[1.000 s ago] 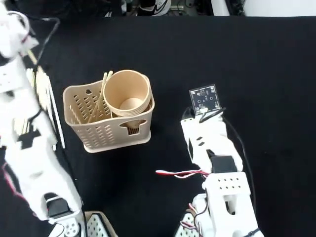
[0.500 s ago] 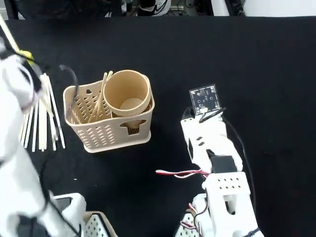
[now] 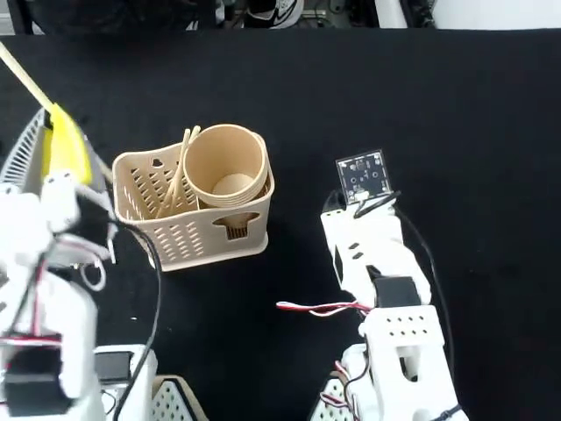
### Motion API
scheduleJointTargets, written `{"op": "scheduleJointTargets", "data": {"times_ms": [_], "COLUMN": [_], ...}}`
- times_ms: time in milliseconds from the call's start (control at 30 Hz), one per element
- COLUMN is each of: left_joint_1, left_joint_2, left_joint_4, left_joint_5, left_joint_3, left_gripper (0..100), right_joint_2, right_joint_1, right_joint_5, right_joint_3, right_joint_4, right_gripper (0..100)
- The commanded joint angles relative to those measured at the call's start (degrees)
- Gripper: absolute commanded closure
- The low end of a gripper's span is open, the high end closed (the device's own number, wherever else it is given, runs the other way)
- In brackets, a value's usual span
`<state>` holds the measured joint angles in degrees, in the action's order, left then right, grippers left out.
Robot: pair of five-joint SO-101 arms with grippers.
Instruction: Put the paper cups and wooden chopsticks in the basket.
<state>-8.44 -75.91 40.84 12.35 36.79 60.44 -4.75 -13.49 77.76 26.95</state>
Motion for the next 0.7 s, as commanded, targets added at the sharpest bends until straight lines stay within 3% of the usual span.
{"op": "scheduleJointTargets", "data": {"times_ms": [0,100,433,533,667], "left_joint_1": [4.88,6.37,6.2,6.55,6.11], "left_joint_2": [-9.23,-12.13,-13.1,-13.1,-13.1], "left_joint_4": [-20.48,-24.97,-25.49,-24.35,-16.0], "left_joint_5": [-0.26,-0.26,-0.7,-5.54,-3.34], "left_joint_3": [19.21,27.74,39.16,39.43,34.51], "left_gripper": [97,97,97,89,81], "right_joint_2": [0.48,0.48,0.48,0.48,0.48], "right_joint_1": [0.53,0.53,0.53,0.53,0.53], "right_joint_5": [-0.53,-0.53,-0.53,-0.53,-0.53], "right_joint_3": [-0.4,-0.4,-0.4,-0.4,-0.4], "right_joint_4": [-1.14,-1.14,-1.23,-1.23,-1.23], "right_gripper": [98.5,98.5,98.5,98.5,98.5]}}
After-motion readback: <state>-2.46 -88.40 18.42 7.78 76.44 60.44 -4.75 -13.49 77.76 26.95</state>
